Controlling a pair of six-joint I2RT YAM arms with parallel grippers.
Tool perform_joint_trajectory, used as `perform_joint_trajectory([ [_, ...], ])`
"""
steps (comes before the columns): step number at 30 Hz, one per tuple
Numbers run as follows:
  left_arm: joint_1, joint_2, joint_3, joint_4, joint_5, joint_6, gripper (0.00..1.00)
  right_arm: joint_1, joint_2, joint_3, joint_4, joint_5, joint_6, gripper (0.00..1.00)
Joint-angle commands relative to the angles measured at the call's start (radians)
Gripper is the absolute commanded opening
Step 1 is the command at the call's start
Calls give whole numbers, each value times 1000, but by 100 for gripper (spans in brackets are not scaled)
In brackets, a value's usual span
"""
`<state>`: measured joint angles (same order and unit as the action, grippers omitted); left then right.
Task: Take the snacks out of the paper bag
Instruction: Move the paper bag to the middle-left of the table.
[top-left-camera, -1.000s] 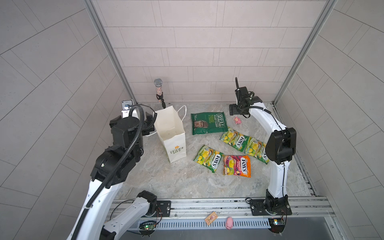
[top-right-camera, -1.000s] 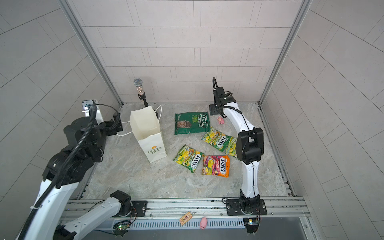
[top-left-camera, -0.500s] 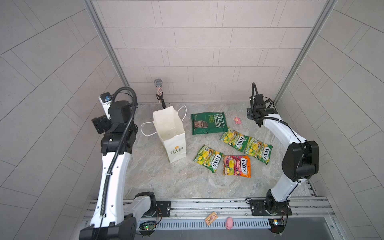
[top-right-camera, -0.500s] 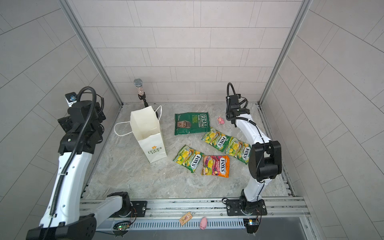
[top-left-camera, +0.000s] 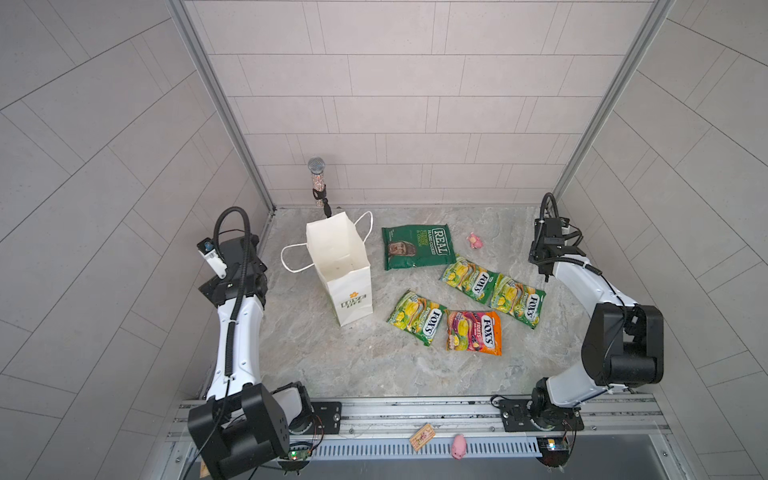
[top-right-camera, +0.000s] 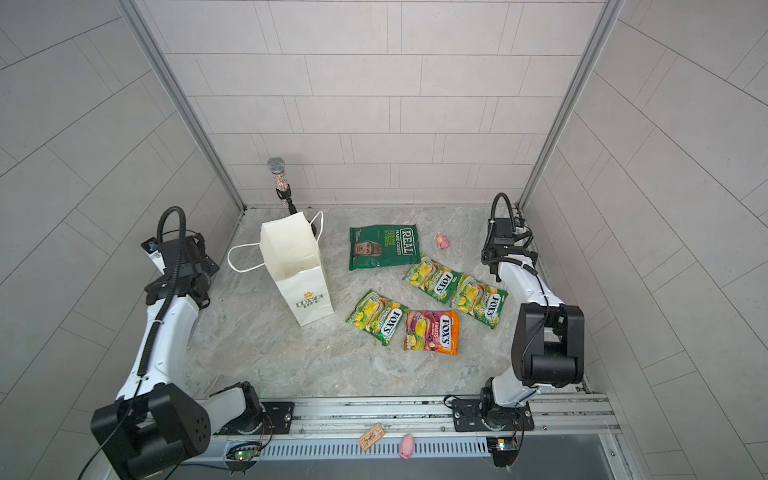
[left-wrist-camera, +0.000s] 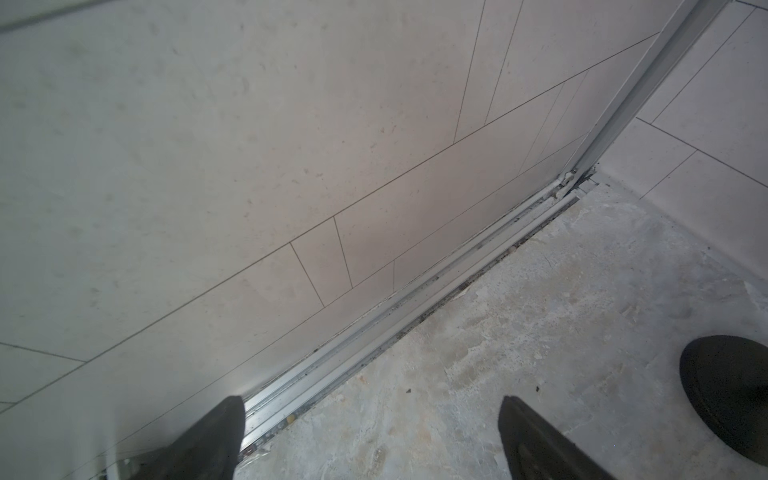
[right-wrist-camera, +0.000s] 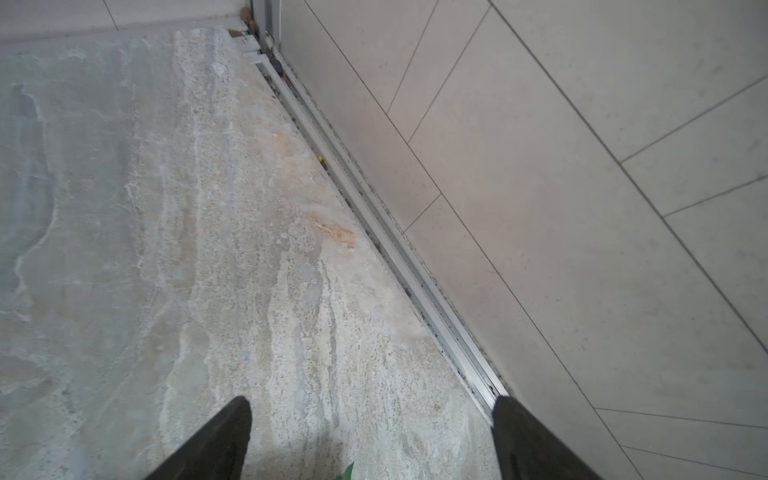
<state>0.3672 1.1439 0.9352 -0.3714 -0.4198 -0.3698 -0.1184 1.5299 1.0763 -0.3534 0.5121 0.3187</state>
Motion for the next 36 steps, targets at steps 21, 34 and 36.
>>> perform_joint_trajectory([
  [21,-141,125,-527,1009,420,150,100,6,-96,-450,676,-157,-140,99],
  [34,-189,326,-632,1377,543,187,100,26,-99,-604,934,-308,-250,99],
  [36,-200,361,-665,1466,557,200,100,27,-111,-618,949,-324,-255,99],
])
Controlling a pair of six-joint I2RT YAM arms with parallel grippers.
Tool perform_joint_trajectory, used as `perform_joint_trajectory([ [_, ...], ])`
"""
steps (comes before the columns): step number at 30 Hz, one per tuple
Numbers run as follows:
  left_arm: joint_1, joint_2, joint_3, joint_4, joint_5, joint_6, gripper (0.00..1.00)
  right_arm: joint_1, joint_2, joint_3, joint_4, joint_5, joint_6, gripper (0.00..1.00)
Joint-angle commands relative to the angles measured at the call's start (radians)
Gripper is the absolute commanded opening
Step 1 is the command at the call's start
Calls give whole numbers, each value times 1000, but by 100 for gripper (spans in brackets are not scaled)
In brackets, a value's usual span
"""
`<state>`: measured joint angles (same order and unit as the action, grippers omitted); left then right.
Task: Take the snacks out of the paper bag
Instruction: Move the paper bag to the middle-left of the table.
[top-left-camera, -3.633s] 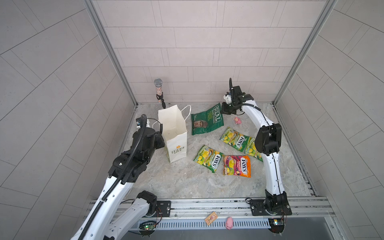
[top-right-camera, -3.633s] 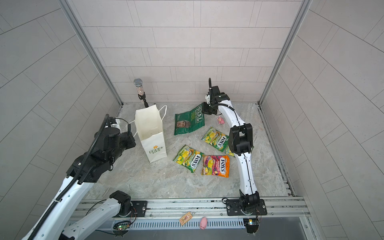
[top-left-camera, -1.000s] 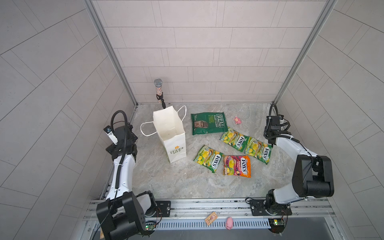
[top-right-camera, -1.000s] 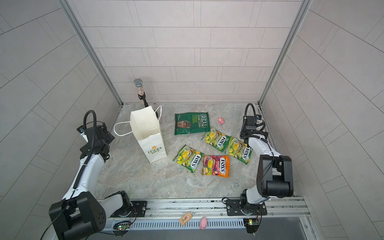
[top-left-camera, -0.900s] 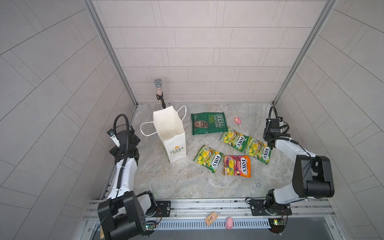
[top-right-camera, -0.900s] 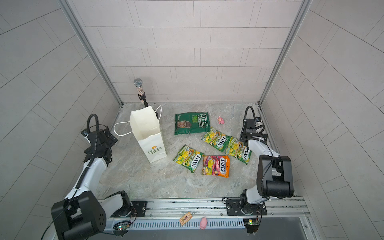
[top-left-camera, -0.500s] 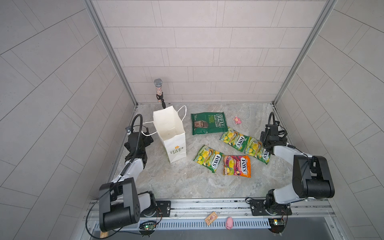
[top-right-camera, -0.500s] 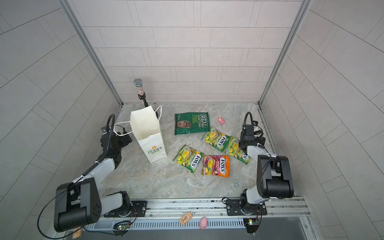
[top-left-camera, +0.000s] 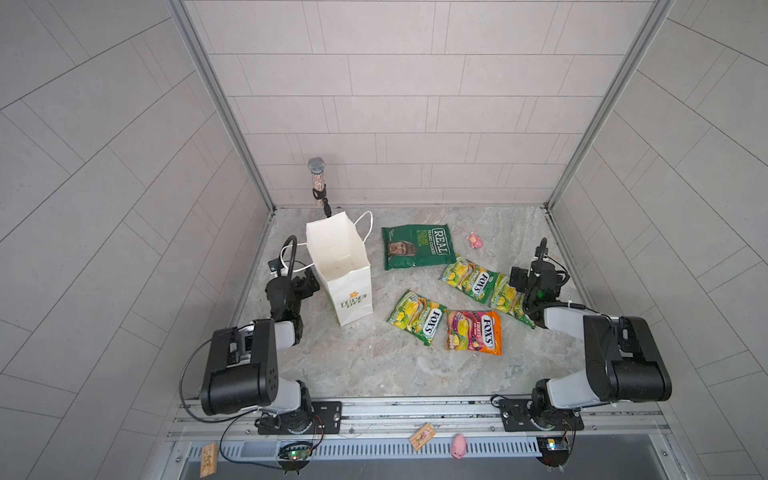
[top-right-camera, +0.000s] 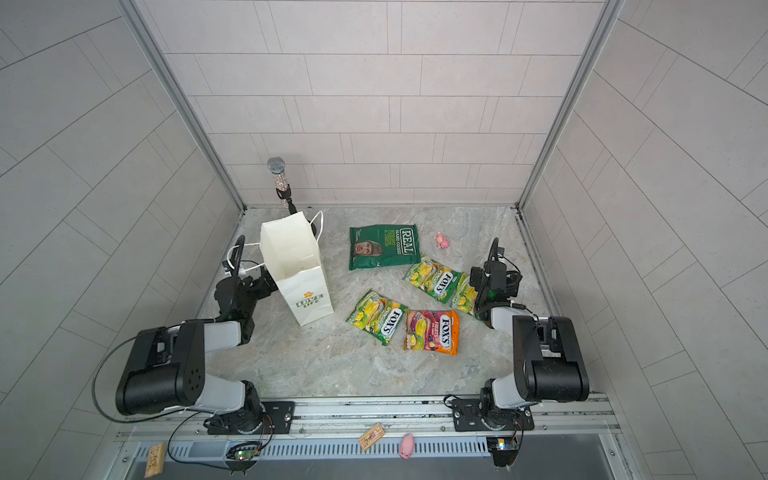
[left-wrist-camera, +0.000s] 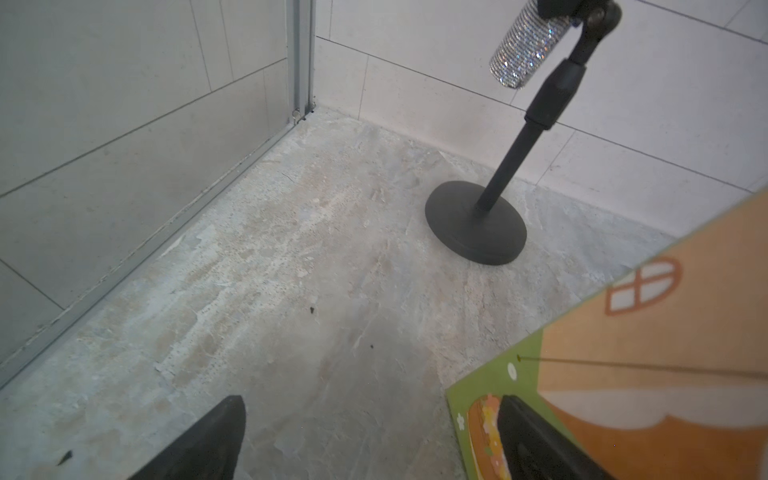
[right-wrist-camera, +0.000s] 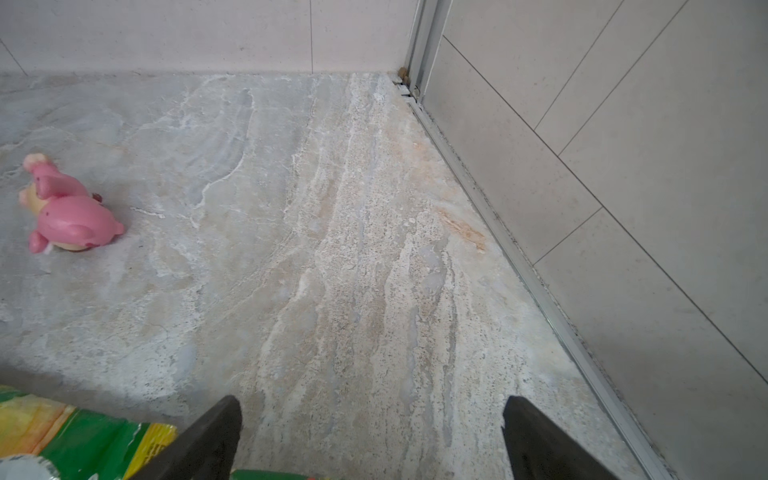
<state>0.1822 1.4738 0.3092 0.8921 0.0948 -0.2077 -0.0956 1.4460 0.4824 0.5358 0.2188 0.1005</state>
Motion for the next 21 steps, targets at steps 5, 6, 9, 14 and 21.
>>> perform_joint_trajectory([
  [5,-40,35,-39,197,23,67,100,3,-36,-40,80,-75,-47,99],
  [6,-49,41,-46,217,12,76,100,3,-40,-45,86,-88,-53,99],
  [9,-73,92,-75,309,-24,94,100,4,-72,-92,144,-126,-71,99],
  [14,-77,129,-89,366,-44,89,100,4,-90,-117,170,-151,-52,99],
  [21,-76,136,-80,359,-59,82,100,5,-47,-116,252,-232,-3,99],
])
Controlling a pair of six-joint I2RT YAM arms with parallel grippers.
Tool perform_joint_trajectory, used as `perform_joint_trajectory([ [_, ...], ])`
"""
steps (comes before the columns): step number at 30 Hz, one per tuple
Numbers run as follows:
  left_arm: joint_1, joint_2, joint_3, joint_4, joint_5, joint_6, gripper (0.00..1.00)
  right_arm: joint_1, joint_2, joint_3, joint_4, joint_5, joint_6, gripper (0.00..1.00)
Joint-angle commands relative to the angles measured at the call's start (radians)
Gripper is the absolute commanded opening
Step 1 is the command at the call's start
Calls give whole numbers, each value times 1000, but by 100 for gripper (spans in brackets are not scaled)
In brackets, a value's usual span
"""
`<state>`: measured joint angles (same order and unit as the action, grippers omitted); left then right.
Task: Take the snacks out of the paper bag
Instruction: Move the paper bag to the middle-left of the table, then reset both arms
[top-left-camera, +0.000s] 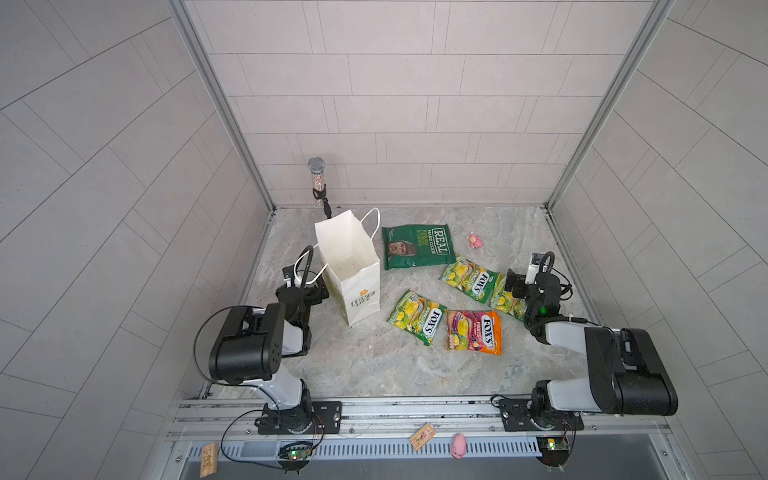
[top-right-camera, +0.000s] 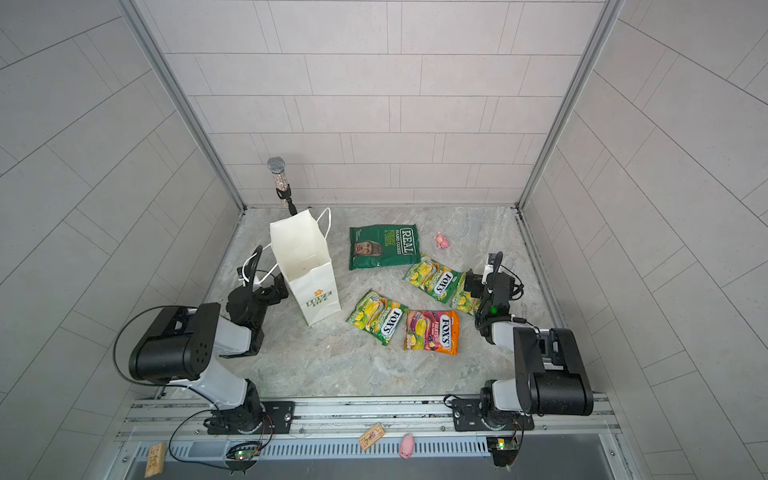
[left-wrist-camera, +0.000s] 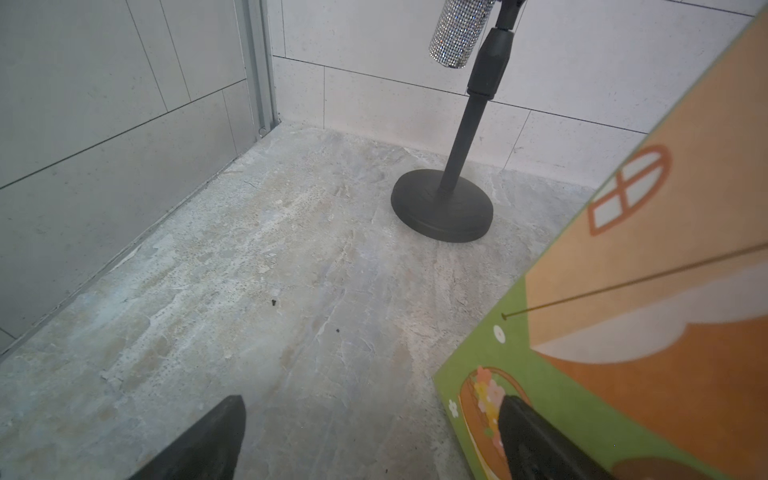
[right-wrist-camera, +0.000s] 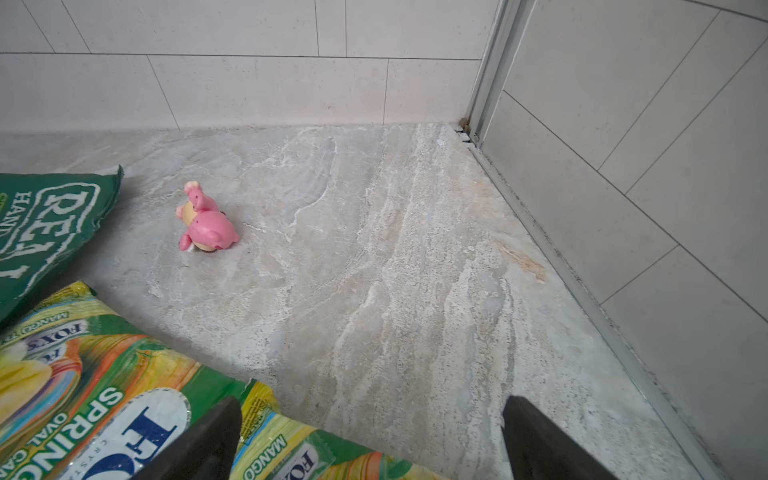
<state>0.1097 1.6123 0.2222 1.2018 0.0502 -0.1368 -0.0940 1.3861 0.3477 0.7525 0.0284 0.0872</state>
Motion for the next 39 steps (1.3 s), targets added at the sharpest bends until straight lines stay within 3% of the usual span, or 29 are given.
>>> perform_joint_trajectory([
  [1,-3,-4,8,46,-16,11,100,4,22,31,22,-47,8,99],
  [4,-5,-4,13,38,-19,11,100,12,56,25,60,-68,32,98],
  [9,-4,-6,12,36,-20,11,100,100,211,-51,386,5,-58,99],
  [12,-5,-7,11,38,-21,11,100,105,168,-13,239,55,-53,99],
  [16,-7,-7,11,39,-21,11,100,108,181,12,207,62,-52,99],
  [39,-28,-20,90,-112,-2,49,100,110,188,7,234,66,-53,99],
])
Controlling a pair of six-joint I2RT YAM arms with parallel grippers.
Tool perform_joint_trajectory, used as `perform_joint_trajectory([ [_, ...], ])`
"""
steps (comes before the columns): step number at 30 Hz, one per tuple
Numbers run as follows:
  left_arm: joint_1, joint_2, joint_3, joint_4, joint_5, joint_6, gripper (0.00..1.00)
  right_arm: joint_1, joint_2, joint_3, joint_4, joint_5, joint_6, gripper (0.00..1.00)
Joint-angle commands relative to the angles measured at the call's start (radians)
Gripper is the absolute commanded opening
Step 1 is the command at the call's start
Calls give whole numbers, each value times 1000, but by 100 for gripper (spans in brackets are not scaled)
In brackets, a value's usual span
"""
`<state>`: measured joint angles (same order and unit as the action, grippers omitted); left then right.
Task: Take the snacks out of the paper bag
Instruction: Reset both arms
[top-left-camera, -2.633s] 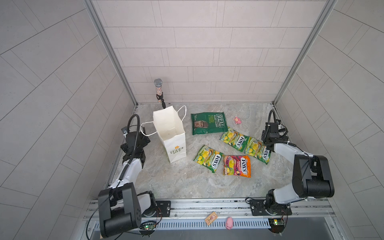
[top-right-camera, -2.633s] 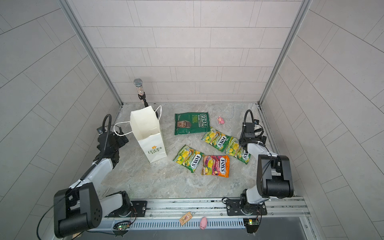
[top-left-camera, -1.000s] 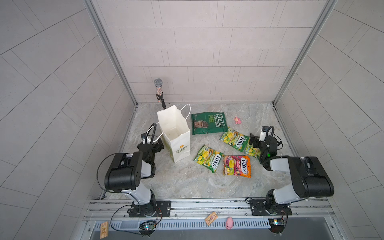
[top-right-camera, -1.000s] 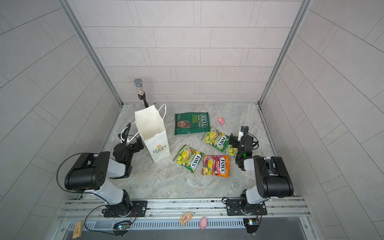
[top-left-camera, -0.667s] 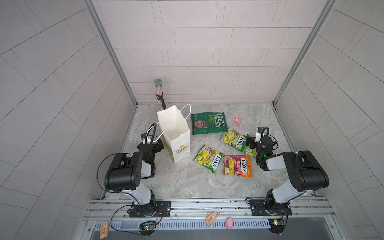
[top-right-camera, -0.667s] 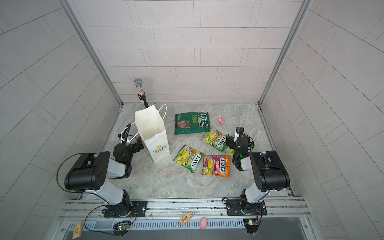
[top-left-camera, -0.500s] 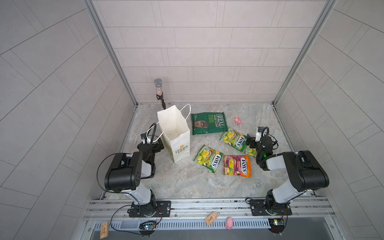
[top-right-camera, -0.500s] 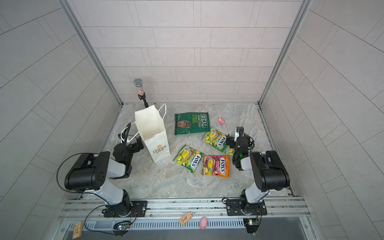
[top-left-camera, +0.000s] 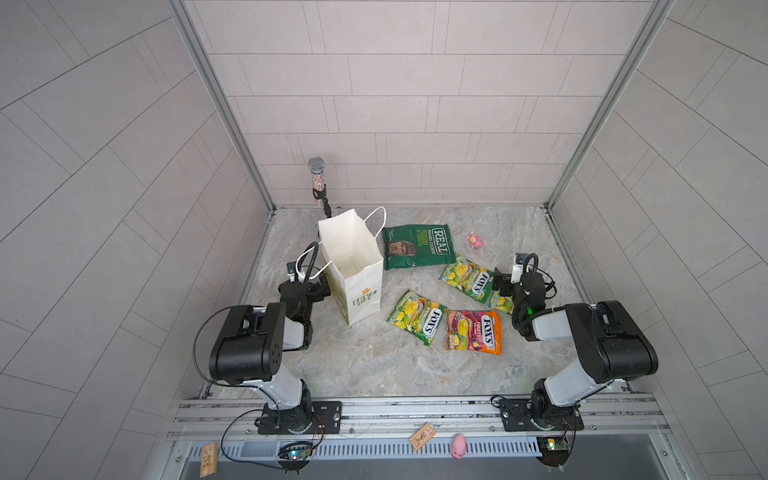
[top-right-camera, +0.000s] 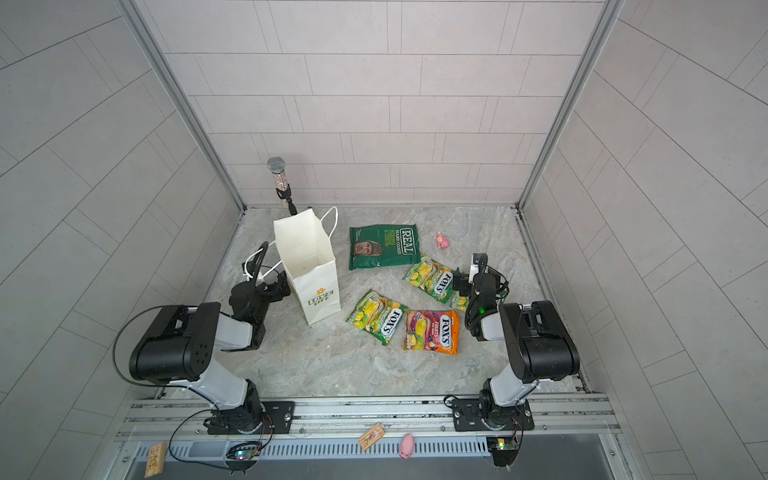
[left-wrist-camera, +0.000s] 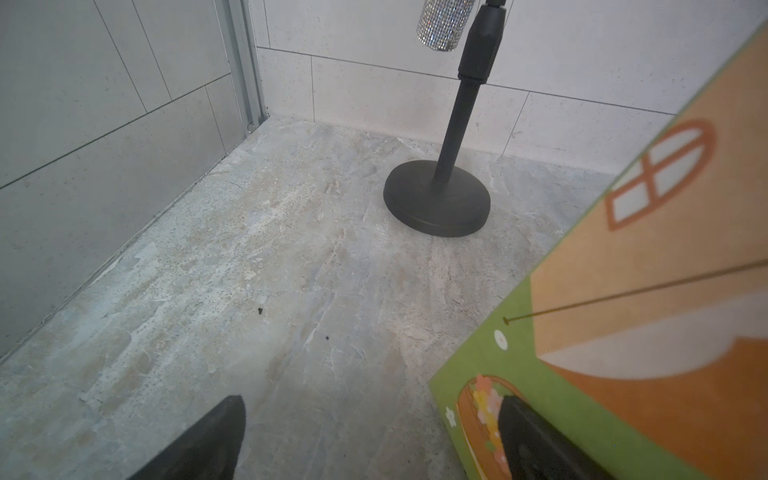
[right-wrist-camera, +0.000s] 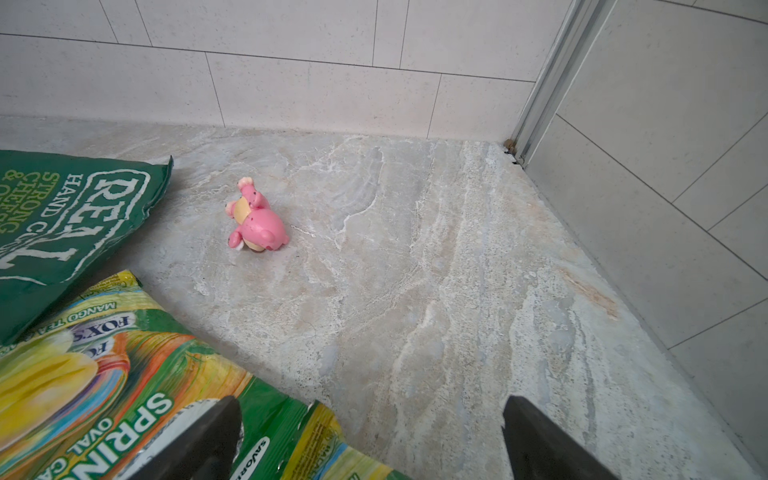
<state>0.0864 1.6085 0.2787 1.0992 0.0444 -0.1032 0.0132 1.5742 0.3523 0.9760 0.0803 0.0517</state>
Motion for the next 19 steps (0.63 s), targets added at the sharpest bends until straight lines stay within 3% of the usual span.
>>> perform_joint_trajectory([
  [1,-5,-18,34,-9,3,16,100,3,1,2,9,14,-17,99],
  [14,-7,-17,39,-17,8,20,100,3,2,3,9,14,-17,99],
  [19,-24,-22,50,-49,-45,21,100,4,1,3,9,14,-17,99],
])
